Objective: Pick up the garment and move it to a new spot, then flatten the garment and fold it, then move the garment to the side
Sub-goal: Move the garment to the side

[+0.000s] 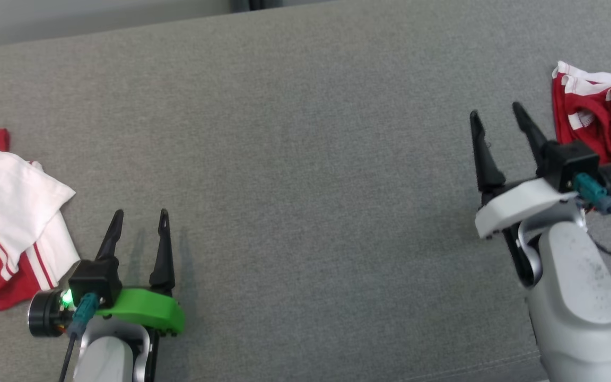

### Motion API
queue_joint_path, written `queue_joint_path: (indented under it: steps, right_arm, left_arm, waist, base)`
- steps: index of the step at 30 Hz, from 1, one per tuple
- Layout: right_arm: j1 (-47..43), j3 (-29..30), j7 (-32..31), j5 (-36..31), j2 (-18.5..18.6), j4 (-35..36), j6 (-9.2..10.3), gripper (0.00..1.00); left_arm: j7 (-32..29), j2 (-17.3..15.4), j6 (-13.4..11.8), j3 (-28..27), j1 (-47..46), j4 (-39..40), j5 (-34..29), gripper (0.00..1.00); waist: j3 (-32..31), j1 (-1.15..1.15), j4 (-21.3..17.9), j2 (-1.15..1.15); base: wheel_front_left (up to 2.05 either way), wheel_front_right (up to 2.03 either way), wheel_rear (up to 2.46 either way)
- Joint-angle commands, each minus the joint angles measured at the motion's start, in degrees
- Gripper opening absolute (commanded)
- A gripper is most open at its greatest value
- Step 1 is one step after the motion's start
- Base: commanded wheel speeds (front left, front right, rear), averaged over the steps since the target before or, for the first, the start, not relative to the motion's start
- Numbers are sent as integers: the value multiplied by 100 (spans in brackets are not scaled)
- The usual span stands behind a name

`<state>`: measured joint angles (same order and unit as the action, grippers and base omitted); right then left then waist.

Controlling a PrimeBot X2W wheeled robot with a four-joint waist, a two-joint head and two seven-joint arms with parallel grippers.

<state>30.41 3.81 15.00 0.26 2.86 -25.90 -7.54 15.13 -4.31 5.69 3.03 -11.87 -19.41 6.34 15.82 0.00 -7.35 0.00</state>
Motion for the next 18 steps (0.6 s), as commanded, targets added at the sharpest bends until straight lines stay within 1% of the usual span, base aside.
queue_joint_path:
  steps: [1, 5, 9, 13, 18]
  right_arm:
    - [-251, -50, 24, 120, 26, 70, 11, 100]
    - [-766, -141, 24, 265, 22, 198, 11, 100]
    - [-1209, -204, 25, 298, 20, 158, 11, 100]
    - [-1624, -132, 25, 346, 15, 150, 11, 100]
    - [-1968, -141, 25, 410, 14, 117, 11, 100]
  left_arm:
    - [-1, 25, -25, -88, 181, -51, 33, 100]
    - [-1, 71, 23, -206, 425, -47, 9, 100]
    - [-1, 85, 75, -193, 715, -58, -91, 100]
    - [-1, 106, 41, -225, 985, -55, -171, 100]
    - [-1, 124, 16, -230, 1230, -77, -80, 100]
  waist:
    - [-493, 0, 299, 0]
    - [-782, 0, 380, 0]
    - [-1059, 0, 448, 0]
    - [-1288, 0, 491, 0]
    - [-1431, 0, 508, 0]
  base:
    - [0, 0, 0]
    - [0, 0, 0]
    - [0, 0, 0]
    - [0, 0, 0]
    - [0, 0, 0]
